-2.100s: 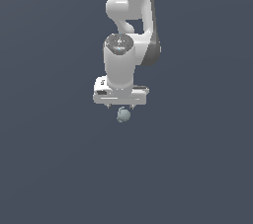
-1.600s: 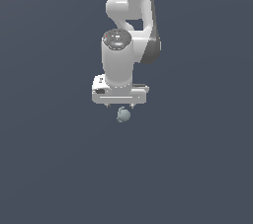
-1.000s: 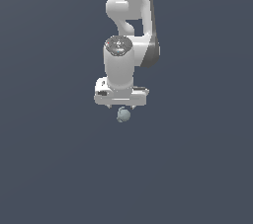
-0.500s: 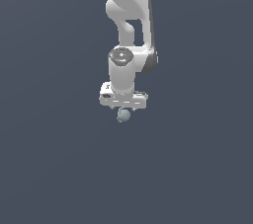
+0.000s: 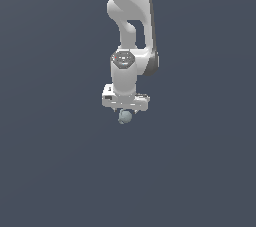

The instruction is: Pick up the object and move it to a goal position.

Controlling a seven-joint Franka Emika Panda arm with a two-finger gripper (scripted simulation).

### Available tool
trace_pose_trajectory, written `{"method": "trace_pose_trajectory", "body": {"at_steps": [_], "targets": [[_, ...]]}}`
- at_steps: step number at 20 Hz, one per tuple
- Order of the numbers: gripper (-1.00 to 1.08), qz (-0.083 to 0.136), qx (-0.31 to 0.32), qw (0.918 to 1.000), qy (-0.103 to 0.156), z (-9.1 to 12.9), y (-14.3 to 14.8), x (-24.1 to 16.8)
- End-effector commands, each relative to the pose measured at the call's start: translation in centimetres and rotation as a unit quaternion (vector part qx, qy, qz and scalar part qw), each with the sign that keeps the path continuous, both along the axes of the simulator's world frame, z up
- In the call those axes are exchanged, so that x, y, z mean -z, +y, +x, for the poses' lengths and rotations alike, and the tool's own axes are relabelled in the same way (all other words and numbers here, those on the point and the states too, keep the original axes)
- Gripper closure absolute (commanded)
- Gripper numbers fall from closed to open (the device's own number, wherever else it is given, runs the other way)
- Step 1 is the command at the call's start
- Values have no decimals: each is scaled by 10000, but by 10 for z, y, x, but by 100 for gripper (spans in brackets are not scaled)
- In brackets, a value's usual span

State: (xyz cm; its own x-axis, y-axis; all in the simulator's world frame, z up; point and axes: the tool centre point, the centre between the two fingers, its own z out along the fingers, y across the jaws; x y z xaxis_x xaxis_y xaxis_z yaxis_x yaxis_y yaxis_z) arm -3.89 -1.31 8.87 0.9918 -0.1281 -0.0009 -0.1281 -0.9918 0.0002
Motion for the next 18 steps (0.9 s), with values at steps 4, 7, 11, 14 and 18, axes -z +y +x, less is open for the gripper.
{"method": "trace_pose_trajectory", "body": {"at_steps": [4, 7, 11, 14, 18], "targets": [[-92, 0, 3, 10000, 1, -1, 0, 15], [-92, 0, 10, 10000, -2, -2, 0, 31], [-92, 0, 13, 10000, -4, -2, 0, 45], [-92, 0, 13, 10000, -4, -1, 0, 50], [108, 0, 13, 10000, -4, -1, 0, 50]]}}
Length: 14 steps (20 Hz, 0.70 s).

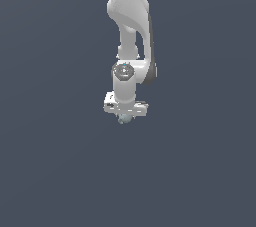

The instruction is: Pick up the object and move it to a goal position.

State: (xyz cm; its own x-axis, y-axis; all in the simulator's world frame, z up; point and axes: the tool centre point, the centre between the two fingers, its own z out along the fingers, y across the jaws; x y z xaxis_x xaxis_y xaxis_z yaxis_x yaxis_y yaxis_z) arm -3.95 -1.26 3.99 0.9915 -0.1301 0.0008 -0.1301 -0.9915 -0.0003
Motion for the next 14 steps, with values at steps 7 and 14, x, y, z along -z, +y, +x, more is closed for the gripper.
{"method": "trace_pose_trajectory", "body": {"at_steps": [7, 14], "targets": [[108, -1, 3, 10000, 5, 0, 0, 1], [108, 0, 2, 10000, -3, -1, -2, -9]]}}
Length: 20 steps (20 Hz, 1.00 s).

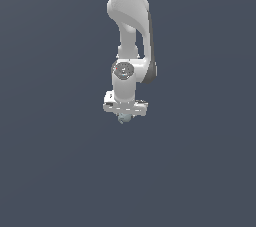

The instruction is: Pick up the object and move it to a goal position.

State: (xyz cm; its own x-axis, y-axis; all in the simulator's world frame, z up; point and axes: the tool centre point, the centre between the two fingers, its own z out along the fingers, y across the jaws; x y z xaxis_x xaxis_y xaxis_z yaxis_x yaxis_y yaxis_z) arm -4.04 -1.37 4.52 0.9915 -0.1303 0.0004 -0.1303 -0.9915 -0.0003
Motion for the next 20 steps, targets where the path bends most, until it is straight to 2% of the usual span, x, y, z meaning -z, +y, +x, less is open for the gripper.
{"method": "trace_pose_trajectory", "body": {"at_steps": [1, 10, 20], "targets": [[108, 0, 1, 10000, -5, 0, -1, -7], [108, 0, 1, 10000, -5, -7, -10, -61], [108, 2, 2, 10000, -3, -18, -29, -166]]}}
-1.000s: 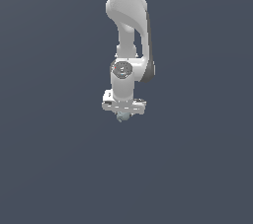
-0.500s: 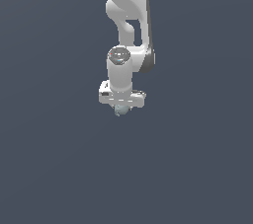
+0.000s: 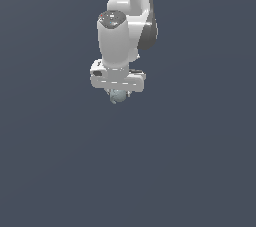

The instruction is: Pick up the object and move it to a goal position.

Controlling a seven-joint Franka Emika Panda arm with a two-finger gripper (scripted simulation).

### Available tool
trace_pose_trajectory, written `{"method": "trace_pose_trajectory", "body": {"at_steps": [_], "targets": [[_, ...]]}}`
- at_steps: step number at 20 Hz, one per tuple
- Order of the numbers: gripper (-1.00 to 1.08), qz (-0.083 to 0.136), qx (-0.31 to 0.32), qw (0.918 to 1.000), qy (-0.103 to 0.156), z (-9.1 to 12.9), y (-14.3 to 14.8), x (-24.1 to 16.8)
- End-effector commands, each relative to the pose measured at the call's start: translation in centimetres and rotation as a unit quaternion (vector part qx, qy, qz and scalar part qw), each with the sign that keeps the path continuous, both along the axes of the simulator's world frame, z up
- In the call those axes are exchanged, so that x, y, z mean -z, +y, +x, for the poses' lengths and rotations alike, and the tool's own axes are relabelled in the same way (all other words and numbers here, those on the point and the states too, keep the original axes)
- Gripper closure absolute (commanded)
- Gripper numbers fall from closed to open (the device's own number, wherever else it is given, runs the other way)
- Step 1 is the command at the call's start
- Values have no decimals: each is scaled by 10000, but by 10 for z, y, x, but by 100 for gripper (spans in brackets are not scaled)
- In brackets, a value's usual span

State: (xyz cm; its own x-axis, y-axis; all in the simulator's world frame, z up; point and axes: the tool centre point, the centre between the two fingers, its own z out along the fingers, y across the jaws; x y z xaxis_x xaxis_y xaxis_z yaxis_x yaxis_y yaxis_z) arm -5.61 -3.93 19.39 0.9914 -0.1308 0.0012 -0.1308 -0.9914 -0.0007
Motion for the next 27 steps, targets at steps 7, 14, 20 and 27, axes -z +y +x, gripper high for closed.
{"method": "trace_pose_trajectory", "body": {"at_steps": [7, 14, 20, 27], "targets": [[108, 1, 2, 10000, 3, -9, -16, -94], [108, 1, 2, 10000, 3, -13, -26, -151], [108, -2, 2, 10000, 6, -13, -31, -180], [108, -2, 2, 10000, 6, -12, -33, -190]]}}
